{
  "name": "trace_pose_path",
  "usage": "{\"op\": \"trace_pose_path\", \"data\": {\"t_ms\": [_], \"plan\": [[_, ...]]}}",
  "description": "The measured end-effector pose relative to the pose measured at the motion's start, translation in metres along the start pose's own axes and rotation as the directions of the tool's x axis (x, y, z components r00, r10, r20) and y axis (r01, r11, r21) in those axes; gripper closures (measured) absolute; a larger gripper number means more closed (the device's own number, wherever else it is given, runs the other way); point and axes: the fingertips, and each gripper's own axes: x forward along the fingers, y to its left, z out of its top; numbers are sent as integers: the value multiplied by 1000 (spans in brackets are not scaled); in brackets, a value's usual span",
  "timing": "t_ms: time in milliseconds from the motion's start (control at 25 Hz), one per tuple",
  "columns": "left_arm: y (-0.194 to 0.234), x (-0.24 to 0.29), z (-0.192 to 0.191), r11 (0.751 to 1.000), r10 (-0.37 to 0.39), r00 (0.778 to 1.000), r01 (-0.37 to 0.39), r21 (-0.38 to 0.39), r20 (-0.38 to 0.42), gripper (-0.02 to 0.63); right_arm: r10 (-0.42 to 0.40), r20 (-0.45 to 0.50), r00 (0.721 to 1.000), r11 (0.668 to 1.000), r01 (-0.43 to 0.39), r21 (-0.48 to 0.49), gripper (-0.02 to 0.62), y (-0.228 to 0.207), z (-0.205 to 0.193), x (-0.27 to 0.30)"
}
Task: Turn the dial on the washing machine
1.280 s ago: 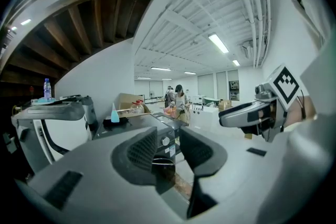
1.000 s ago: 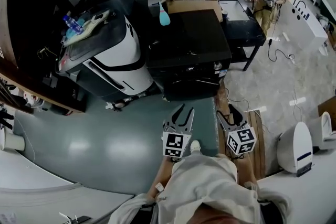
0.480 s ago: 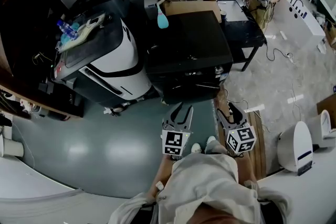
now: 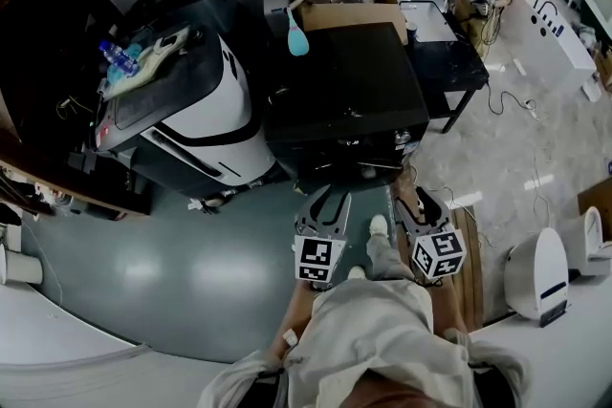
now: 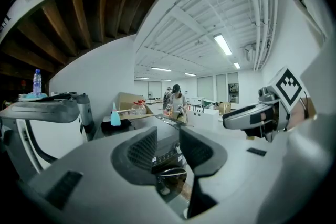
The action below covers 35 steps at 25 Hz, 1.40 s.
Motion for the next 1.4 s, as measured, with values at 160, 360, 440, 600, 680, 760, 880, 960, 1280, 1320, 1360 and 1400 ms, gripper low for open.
{"op": "trace_pose_path", "data": {"t_ms": [160, 360, 440, 600, 680, 760, 880, 960, 1280, 1320, 1360, 1400], "plan": [[5, 19, 0, 1000, 0, 1000, 0, 1, -6, 479, 0, -6, 1000, 1000, 0, 7, 368, -14, 2, 15], [11, 49, -2, 1000, 3, 1000, -3, -5, -27, 479, 7, -28, 1000, 1000, -7, 18, 368, -36, 2, 40], [15, 63, -4, 1000, 5, 999, -6, -10, -38, 479, 12, -39, 999, 1000, -11, 22, 368, -46, 3, 51], [21, 90, -8, 999, 14, 998, -16, -28, -60, 479, 25, -64, 998, 999, -23, 28, 370, -65, 5, 73], [26, 103, -9, 999, 22, 997, -24, -34, -70, 479, 35, -75, 997, 999, -33, 30, 370, -74, 6, 85], [30, 118, -9, 999, 31, 996, -34, -39, -80, 479, 47, -87, 995, 998, -44, 33, 370, -84, 8, 98], [36, 136, -11, 998, 45, 994, -50, -47, -100, 479, 65, -109, 992, 998, -62, 34, 371, -97, 8, 117], [40, 147, -15, 997, 55, 992, -61, -50, -116, 479, 74, -124, 990, 997, -71, 30, 371, -105, 6, 128], [53, 185, -42, 993, 87, 977, -102, -65, -193, 479, 90, -199, 976, 995, -81, 54, 373, -137, -17, 164], [53, 190, -45, 992, 90, 975, -105, -65, -202, 479, 90, -208, 974, 995, -80, 56, 373, -141, -21, 168], [54, 194, -49, 992, 92, 973, -108, -65, -212, 479, 90, -219, 972, 995, -79, 56, 373, -146, -26, 171], [54, 198, -53, 992, 93, 971, -110, -66, -222, 479, 88, -230, 969, 995, -78, 56, 373, -150, -30, 174]]}}
